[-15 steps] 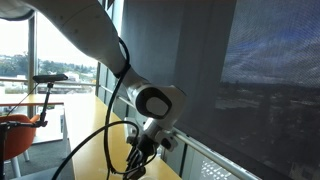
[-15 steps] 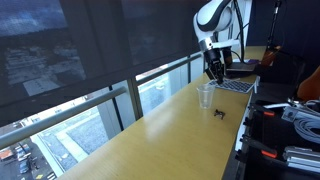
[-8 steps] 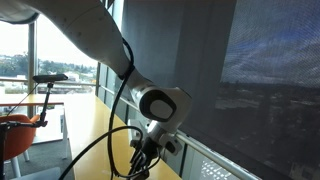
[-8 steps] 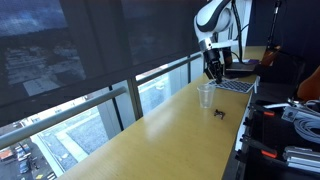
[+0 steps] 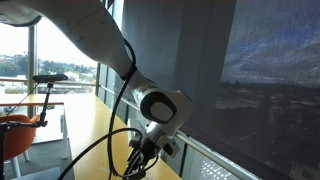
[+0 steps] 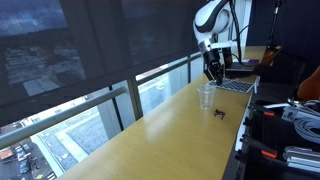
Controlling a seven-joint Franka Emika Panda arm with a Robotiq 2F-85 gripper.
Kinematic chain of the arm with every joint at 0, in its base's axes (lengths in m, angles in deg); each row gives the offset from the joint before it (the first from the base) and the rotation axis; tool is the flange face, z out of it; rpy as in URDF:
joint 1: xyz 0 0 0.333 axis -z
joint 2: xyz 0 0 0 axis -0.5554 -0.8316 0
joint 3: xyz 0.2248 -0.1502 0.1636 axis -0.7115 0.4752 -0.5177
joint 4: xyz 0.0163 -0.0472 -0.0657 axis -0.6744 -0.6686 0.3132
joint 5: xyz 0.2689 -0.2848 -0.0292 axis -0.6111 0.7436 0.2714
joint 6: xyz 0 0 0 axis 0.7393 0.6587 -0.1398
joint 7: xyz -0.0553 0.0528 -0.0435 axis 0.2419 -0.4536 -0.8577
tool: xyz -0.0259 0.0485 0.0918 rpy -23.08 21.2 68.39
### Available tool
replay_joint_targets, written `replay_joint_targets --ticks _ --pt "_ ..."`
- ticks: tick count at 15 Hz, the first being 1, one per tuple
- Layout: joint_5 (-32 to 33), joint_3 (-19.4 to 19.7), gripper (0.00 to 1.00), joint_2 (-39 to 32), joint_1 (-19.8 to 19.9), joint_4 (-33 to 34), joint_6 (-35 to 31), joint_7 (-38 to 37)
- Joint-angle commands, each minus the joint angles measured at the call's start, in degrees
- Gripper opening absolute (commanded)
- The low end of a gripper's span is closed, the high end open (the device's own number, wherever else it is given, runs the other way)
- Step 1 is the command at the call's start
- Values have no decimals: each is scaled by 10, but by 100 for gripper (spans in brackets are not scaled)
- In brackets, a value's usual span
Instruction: Put the straw in the jar
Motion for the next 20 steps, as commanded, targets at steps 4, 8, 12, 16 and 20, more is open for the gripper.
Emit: replay_joint_targets --ticks 4,8,12,16,20 --pt "-41 -1 3 -20 24 45 64 17" --pt "-67 -1 3 -40 45 73 99 31" --pt "-97 -3 3 -64 59 97 128 44" --pt "-117 -3 3 -84 66 120 144 49" --pt "-126 -3 3 -97 72 139 154 50"
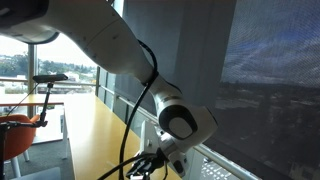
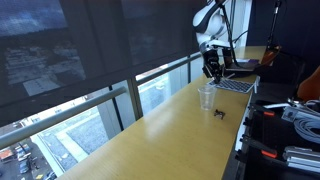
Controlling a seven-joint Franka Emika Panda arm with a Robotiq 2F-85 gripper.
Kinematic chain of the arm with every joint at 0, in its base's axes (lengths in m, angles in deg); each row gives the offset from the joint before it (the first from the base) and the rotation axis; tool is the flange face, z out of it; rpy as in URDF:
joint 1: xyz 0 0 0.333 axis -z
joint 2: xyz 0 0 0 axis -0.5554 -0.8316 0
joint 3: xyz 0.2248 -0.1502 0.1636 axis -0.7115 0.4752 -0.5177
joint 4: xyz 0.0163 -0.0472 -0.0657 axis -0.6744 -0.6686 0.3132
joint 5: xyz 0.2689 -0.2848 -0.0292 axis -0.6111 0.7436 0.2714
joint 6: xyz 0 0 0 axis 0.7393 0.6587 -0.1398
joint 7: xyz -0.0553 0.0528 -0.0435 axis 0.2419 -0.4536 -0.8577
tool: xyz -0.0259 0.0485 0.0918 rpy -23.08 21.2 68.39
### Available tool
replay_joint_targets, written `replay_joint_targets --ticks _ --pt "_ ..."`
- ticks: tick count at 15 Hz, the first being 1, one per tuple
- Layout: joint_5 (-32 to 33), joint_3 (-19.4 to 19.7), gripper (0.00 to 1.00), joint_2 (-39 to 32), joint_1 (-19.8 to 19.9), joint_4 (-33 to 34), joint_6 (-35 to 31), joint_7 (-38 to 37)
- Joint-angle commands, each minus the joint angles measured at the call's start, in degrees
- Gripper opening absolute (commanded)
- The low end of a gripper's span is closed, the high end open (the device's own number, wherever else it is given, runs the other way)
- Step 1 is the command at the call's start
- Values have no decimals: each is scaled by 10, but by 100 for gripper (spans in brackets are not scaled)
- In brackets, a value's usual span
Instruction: Put the straw in the jar
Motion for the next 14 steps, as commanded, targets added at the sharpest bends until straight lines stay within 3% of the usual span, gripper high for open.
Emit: replay_joint_targets --ticks 1,3,4,5,14 --pt "-21 -4 3 -19 13 35 30 9" --pt "-25 -3 3 -24 16 43 36 10" --pt "-25 -3 35 -25 16 46 36 10" --pt "-25 -3 36 -26 16 48 36 10" --pt "-22 -5 99 -19 15 45 30 18"
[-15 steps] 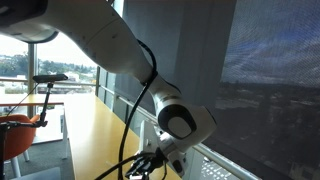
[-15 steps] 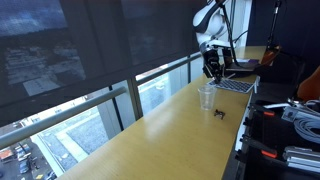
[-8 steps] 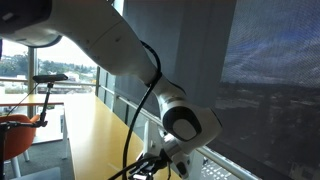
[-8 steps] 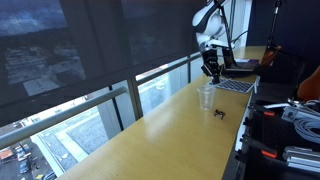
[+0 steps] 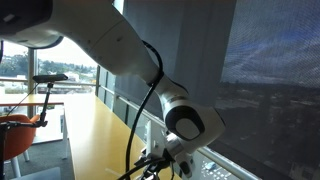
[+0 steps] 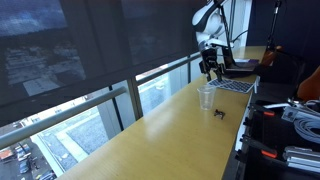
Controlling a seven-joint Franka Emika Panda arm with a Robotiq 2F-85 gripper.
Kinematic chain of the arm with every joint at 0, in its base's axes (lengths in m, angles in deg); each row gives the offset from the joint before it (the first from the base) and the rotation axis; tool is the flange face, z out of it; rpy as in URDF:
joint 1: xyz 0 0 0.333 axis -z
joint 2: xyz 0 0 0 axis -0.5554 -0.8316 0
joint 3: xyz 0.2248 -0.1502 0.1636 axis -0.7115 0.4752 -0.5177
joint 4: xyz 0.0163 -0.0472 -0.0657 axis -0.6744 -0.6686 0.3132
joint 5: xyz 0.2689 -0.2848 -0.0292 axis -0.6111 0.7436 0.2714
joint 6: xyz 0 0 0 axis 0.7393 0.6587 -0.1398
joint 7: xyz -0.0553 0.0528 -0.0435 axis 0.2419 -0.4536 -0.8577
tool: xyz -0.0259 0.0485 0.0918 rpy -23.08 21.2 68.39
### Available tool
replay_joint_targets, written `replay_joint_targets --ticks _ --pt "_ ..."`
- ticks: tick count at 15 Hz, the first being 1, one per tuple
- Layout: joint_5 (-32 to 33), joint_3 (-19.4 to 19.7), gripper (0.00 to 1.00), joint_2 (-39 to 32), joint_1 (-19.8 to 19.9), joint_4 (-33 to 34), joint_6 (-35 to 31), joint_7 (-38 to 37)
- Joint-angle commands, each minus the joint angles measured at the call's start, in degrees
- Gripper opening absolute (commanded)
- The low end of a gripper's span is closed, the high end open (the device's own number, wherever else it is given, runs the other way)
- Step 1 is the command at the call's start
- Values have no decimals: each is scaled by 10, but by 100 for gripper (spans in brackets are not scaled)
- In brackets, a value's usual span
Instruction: Put the straw in the jar
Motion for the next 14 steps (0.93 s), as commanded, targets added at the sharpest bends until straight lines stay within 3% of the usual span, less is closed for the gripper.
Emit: replay_joint_targets --ticks 1,6,14 --pt "-8 -6 100 9 -2 -5 9 6" --pt "43 -5 100 94 -52 -89 -21 5" --pt "191 -37 100 301 -130 -236 -38 57"
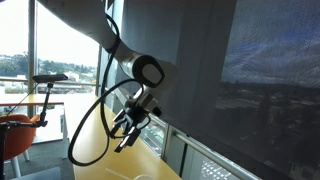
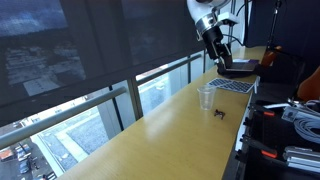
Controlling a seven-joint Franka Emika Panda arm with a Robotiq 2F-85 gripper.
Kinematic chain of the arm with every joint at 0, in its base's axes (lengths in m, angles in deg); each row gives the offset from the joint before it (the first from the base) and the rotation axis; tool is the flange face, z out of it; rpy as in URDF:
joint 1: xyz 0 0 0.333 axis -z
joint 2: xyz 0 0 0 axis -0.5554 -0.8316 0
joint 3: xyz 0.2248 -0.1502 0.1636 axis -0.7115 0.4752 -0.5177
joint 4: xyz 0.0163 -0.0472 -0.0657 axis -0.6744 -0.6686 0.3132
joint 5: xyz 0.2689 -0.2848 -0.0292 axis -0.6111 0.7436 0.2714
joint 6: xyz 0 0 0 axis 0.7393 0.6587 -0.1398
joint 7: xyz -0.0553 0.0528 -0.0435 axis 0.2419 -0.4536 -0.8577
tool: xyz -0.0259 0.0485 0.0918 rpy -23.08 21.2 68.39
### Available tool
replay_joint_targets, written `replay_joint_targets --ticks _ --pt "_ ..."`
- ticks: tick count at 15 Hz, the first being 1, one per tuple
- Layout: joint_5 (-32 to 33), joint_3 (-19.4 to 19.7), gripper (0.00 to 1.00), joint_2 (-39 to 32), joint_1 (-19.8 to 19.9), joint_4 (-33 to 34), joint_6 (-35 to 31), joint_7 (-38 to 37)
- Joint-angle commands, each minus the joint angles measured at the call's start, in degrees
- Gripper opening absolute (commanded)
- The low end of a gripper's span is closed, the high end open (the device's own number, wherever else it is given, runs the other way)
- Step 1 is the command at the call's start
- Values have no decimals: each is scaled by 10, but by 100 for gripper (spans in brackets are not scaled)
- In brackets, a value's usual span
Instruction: Put the straw in the jar
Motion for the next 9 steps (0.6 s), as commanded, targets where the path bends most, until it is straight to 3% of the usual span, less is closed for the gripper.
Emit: replay_joint_targets --ticks 1,9 --pt "57 -16 100 110 -14 -100 -43 46" --pt "140 -14 100 234 -16 -286 -230 208"
